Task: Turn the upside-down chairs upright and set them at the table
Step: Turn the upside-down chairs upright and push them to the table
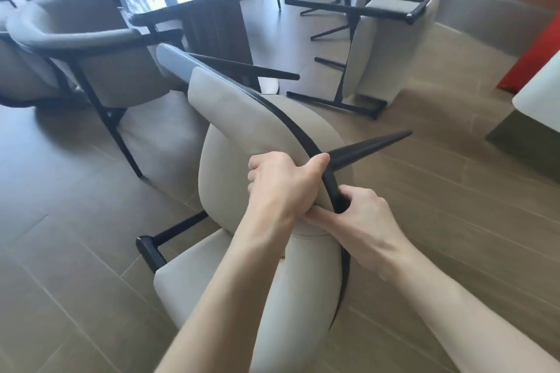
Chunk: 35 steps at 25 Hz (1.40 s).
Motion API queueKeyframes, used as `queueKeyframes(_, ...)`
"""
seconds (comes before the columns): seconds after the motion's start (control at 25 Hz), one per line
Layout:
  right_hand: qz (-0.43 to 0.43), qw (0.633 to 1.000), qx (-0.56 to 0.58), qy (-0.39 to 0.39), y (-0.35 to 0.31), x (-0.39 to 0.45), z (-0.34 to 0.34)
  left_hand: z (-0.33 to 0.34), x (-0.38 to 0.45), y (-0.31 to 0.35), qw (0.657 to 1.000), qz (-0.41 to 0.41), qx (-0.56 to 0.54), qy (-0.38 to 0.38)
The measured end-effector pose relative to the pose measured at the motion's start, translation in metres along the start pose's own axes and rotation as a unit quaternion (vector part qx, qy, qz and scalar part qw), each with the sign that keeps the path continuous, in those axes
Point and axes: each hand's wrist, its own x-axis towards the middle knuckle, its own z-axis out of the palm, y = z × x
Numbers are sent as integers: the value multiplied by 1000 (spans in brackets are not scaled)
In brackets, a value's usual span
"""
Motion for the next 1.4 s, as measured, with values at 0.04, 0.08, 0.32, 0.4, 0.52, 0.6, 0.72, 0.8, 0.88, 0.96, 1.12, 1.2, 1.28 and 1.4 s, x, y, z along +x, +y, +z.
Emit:
queueKeyframes(0.04, 0, 1000, 6, 11, -2, 9, -13, 7, 8, 16, 1000, 5, 6, 4)
queueKeyframes(0.08, -5, 1000, 11, 17, -5, 19, -24, 13, 15, 31, 1000, 5, 9, 12)
queueKeyframes(0.32, 1, 997, -16, 81, -19, 76, -77, 53, 71, 105, 999, 15, -9, 36)
queueKeyframes(0.4, -3, 992, 2, 129, -21, 97, -88, 67, 95, 134, 999, 17, -20, 23)
queueKeyframes(0.52, -61, 957, -106, 264, -26, 129, -93, 90, 126, 172, 1000, 12, -20, 12)
queueKeyframes(0.6, -97, 913, -235, 318, -28, 154, -103, 106, 149, 193, 999, 5, -32, -12)
queueKeyframes(0.72, -102, 886, -306, 334, -31, 196, -129, 122, 181, 213, 995, -2, -79, -65)
queueKeyframes(0.8, -112, 890, -319, 306, -23, 210, -142, 135, 194, 225, 994, 4, -80, -77)
queueKeyframes(0.88, -92, 907, -297, 285, -17, 226, -155, 148, 203, 234, 994, 36, -83, -59)
queueKeyframes(0.96, -71, 911, -286, 290, -11, 248, -172, 162, 201, 221, 985, 111, -119, -56)
queueKeyframes(1.12, -56, 937, -237, 253, -2, 293, -213, 197, 143, 166, 968, 242, -42, -46)
queueKeyframes(1.2, -45, 943, -226, 241, 1, 313, -230, 208, 121, 139, 955, 272, 111, -36)
queueKeyframes(1.28, -37, 947, -220, 233, 4, 334, -244, 220, 123, 129, 932, 279, 232, -5)
queueKeyframes(1.4, -37, 952, -208, 222, 10, 361, -259, 231, 136, 149, 933, 238, 268, 14)
